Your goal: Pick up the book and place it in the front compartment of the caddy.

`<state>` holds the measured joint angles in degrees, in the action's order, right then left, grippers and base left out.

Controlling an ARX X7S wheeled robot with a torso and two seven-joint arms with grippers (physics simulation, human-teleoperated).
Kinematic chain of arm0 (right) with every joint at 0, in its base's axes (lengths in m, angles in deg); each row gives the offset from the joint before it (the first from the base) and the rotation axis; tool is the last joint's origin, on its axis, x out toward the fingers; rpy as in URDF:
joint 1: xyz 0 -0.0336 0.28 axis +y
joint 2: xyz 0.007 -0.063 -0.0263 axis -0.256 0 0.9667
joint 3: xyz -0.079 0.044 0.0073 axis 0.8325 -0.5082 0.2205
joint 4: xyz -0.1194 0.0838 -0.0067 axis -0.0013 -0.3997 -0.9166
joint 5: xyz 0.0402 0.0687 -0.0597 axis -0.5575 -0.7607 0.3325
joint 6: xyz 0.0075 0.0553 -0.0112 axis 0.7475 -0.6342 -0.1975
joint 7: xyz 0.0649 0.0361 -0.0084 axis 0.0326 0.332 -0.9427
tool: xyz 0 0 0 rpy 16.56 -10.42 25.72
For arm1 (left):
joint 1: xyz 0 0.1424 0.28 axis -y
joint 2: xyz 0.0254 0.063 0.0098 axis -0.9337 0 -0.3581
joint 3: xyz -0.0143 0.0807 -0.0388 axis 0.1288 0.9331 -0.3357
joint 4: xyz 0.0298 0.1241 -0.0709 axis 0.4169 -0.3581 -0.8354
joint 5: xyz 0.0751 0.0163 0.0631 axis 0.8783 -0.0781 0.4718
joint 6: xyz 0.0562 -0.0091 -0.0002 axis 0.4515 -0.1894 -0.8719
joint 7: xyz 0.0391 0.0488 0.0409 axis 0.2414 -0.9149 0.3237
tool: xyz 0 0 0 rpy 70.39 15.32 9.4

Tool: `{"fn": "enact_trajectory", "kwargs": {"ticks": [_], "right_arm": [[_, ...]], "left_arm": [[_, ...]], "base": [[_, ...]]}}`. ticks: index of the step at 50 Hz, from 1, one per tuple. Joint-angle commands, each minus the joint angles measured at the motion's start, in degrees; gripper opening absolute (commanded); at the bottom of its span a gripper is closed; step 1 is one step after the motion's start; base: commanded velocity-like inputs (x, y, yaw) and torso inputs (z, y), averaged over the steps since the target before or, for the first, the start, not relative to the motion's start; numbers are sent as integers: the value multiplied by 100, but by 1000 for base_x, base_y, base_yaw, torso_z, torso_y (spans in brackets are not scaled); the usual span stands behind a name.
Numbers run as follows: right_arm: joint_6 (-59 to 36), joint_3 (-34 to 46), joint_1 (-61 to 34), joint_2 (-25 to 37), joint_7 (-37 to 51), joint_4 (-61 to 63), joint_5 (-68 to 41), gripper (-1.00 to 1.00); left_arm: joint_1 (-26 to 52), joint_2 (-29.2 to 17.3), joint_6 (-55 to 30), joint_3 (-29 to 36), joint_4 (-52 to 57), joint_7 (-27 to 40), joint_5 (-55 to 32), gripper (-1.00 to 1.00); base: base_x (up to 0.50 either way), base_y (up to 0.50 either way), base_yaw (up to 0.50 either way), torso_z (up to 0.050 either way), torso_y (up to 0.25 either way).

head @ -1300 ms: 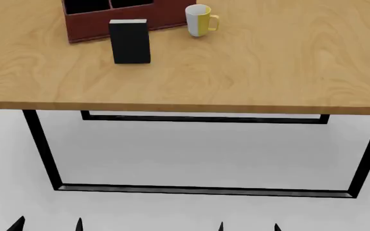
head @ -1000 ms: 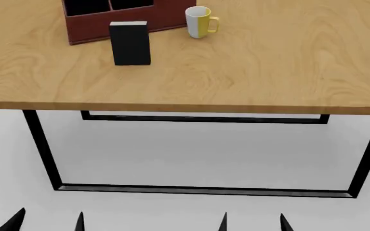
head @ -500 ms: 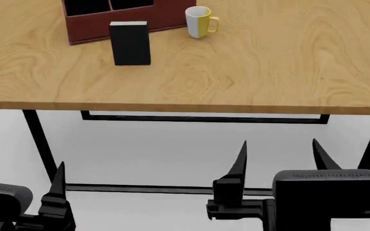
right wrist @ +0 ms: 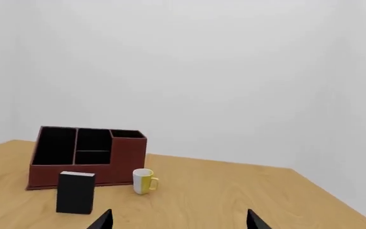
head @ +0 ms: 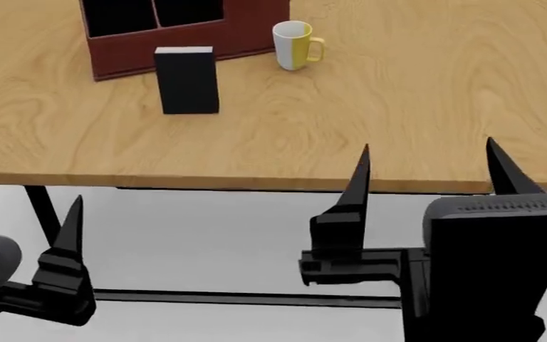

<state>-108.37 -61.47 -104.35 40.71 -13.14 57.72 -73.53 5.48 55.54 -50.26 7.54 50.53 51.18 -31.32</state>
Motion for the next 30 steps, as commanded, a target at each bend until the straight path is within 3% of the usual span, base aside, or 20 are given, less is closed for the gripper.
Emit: {"fn": "enact_trajectory", "kwargs": {"ticks": [1,30], "right_arm": [[-195,19,-59,161,272,122,-379,100],[57,470,111,382,725,-34,-507,100]], "left_arm": [[240,-183,-140,-96,38,434,-625,100],[-70,-375,372,20,-65,591,-805,100]], "base": [[500,0,0,0,0],[500,38,0,0,1]]}}
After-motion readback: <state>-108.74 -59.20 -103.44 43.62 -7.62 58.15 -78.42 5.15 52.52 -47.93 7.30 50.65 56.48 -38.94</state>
